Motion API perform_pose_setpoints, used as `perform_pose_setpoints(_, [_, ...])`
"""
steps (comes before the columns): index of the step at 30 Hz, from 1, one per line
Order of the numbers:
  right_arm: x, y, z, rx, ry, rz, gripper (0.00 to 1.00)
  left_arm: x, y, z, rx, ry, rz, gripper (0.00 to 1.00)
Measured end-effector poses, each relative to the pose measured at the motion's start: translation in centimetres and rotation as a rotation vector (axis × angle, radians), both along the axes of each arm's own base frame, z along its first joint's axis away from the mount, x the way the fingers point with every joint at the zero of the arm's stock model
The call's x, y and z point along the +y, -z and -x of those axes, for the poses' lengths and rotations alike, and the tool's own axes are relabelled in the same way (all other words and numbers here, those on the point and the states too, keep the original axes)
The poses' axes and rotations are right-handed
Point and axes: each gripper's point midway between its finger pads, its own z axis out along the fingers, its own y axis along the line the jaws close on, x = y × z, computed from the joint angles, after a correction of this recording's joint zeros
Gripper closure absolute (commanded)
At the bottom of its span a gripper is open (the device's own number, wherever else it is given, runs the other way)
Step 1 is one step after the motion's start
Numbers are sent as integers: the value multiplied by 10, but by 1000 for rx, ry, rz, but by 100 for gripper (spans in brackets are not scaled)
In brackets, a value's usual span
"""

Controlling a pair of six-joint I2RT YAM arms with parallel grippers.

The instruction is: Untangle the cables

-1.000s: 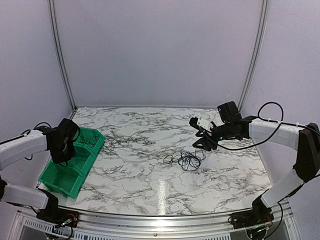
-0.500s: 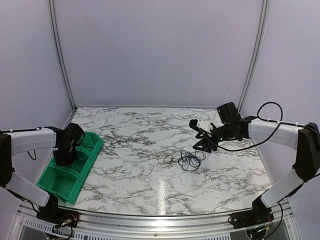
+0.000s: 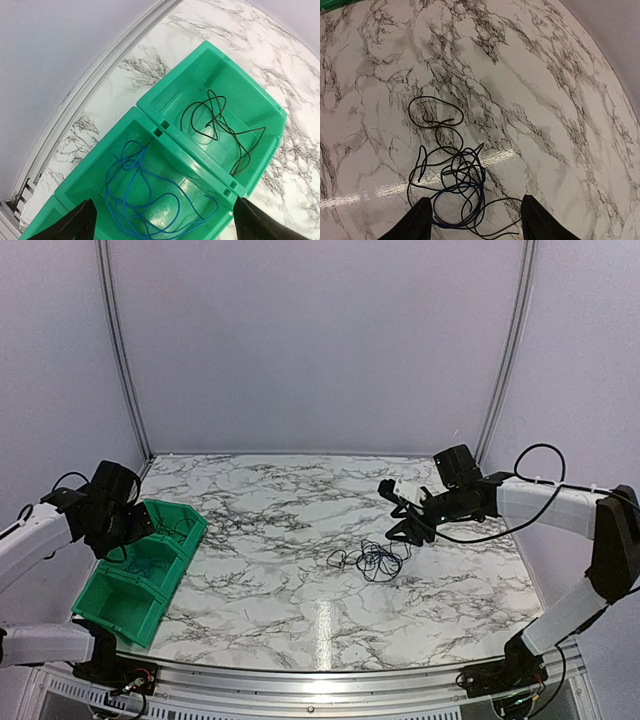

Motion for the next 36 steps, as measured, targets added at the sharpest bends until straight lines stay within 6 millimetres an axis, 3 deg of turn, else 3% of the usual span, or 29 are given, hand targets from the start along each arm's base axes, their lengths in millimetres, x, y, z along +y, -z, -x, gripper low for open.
perform_pose_setpoints(4, [0, 1, 0, 4, -2, 0, 39, -14, -23, -4, -22, 81, 39, 1])
perform_pose_setpoints(7, [0, 3, 0, 9, 3, 1, 38, -36, -53, -11, -94, 189, 93, 1])
perform_pose_setpoints(12, [1, 2, -1, 26, 22, -11, 38, -98, -124, -25, -321, 434, 288, 1])
perform_pose_setpoints(17, [5, -7, -9, 37, 37, -24, 38, -194, -198, -41, -523, 667, 464, 1])
perform_pose_setpoints(21, [7, -6, -17, 49, 48, -15, 38, -247, -221, -40, -588, 707, 657, 1])
perform_pose_setpoints(28, [2, 14, -19, 89, 75, 36, 38, -309, -259, -40, -607, 742, 912, 1])
perform_pose_setpoints(31, [0, 26, -21, 114, 82, 58, 38, -321, -273, -35, -615, 773, 983, 1])
perform_pose_setpoints(36, [1, 41, -23, 159, 87, 84, 37, -323, -280, -34, -626, 784, 1013, 1])
